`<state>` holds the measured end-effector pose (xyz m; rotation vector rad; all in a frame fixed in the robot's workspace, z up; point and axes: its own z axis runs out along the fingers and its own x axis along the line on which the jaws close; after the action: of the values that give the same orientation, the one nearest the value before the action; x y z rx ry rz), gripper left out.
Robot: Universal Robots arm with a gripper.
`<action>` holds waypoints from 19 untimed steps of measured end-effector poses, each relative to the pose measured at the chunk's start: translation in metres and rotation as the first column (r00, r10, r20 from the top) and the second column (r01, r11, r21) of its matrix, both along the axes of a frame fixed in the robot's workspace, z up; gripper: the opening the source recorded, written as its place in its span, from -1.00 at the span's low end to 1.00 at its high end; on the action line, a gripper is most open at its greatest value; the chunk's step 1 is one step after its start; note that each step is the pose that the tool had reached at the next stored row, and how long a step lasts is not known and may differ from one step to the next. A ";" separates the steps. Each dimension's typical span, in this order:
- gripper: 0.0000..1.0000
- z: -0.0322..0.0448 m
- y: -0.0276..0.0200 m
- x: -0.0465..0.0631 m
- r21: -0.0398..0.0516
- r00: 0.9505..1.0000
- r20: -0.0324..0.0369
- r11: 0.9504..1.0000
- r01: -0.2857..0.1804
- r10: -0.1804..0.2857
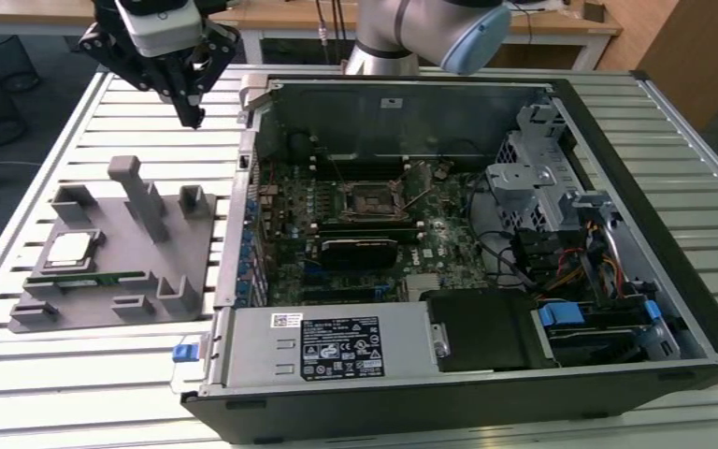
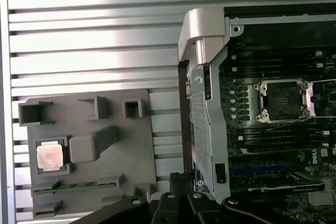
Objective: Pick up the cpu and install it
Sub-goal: 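Reach for the cpu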
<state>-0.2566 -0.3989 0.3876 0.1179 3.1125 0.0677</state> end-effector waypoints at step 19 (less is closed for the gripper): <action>-0.79 -0.0008 0.0000 -0.022 0.000 1.000 0.000 1.000 0.000 0.000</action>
<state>-0.2786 -0.3989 0.3868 0.1180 3.1125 0.0676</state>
